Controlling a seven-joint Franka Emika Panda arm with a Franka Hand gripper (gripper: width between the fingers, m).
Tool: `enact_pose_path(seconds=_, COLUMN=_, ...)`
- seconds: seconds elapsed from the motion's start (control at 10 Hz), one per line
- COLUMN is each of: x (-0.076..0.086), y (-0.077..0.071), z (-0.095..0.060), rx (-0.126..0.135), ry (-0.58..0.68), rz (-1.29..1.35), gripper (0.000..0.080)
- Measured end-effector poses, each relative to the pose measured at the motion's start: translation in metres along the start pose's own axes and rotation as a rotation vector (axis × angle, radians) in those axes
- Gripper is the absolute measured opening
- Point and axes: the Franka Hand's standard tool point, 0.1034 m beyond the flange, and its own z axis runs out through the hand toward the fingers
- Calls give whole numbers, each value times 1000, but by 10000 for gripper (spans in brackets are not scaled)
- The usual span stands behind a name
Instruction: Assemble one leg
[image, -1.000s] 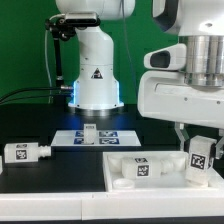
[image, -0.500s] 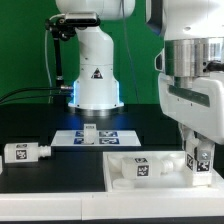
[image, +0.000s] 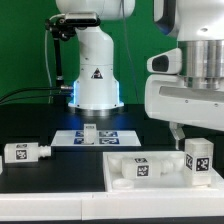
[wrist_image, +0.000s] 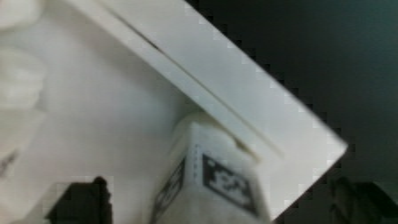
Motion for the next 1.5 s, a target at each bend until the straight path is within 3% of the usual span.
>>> enact_pose_path(seconds=0.1, x=-2, y=-1, z=-1, rx=12, ry=15, rz=-26, gripper=633)
enact_pose_path(seconds=0.3, x=0, y=1, z=0, rx=8, ry=16, rz=-154, gripper=649)
enact_pose_path(seconds=0.7, x=8, y=5, z=0, rx=-19, ry=33, rz=-595, gripper=649)
enact_pose_path(seconds=0.9, x=8, y=5, z=0, rx=-18, ry=33, rz=-556, gripper=649)
enact_pose_path(seconds=1.0, x=8, y=5, z=0, rx=-18, ry=33, rz=-556, gripper=555)
enact_pose_path(seconds=1.1, x=8, y=5, z=0, rx=-16, ry=32, rz=-532, gripper=555)
enact_pose_path(seconds=1.2, x=8, y=5, z=0, rx=-15, ry=33, rz=-440, gripper=355)
enact_pose_path(seconds=1.3, x=9, y=6, z=0, rx=-15, ry=33, rz=-403, gripper=285)
enact_pose_path(seconds=1.5, x=10, y=6, z=-1, rx=-13, ry=37, rz=-195, gripper=285)
